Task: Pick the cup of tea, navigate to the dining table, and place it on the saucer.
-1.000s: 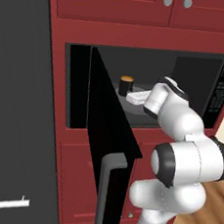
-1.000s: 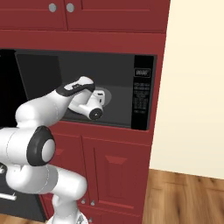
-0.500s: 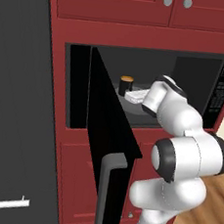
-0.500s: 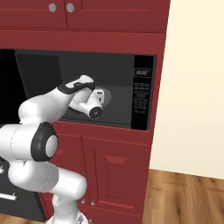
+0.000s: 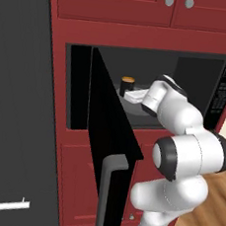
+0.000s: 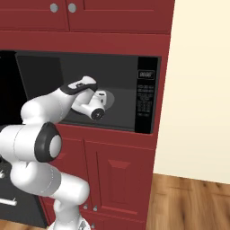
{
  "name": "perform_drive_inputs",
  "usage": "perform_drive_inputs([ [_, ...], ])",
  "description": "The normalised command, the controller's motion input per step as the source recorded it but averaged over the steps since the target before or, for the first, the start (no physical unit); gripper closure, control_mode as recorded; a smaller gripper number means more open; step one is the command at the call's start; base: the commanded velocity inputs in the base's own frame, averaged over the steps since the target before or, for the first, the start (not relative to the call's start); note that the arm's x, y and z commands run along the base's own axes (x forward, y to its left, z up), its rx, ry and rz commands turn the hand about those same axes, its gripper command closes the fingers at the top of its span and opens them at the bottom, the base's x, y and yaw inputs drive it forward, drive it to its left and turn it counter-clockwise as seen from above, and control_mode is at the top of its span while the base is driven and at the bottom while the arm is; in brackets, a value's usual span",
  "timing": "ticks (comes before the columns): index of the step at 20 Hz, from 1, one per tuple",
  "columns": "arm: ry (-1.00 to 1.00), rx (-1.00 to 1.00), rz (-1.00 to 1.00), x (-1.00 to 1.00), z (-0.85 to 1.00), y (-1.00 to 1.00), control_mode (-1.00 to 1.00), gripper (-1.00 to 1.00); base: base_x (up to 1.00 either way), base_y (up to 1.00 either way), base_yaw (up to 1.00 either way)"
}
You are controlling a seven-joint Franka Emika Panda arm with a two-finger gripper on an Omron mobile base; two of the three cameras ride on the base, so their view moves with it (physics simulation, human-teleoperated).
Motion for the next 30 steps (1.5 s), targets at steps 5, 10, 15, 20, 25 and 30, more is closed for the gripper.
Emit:
perform_drive_inputs([
  [5, 0.00, 0.00, 0.00, 0.11, 0.00, 0.09, -1.00, -1.00, 0.00, 0.00, 0.00],
  [10, 0.00, 0.00, 0.00, 0.06, 0.00, 0.00, -1.00, -1.00, 0.00, 0.00, 0.00],
  [15, 0.00, 0.00, 0.00, 0.00, 0.00, 0.00, -1.00, -1.00, 0.00, 0.00, 0.00],
  [20, 0.00, 0.00, 0.00, 0.00, 0.00, 0.00, -1.00, 1.00, 0.00, 0.00, 0.00],
  [25, 0.00, 0.00, 0.00, 0.00, 0.00, 0.00, -1.00, 1.00, 0.00, 0.00, 0.00],
  [30, 0.00, 0.00, 0.00, 0.00, 0.00, 0.00, -1.00, 1.00, 0.00, 0.00, 0.00],
])
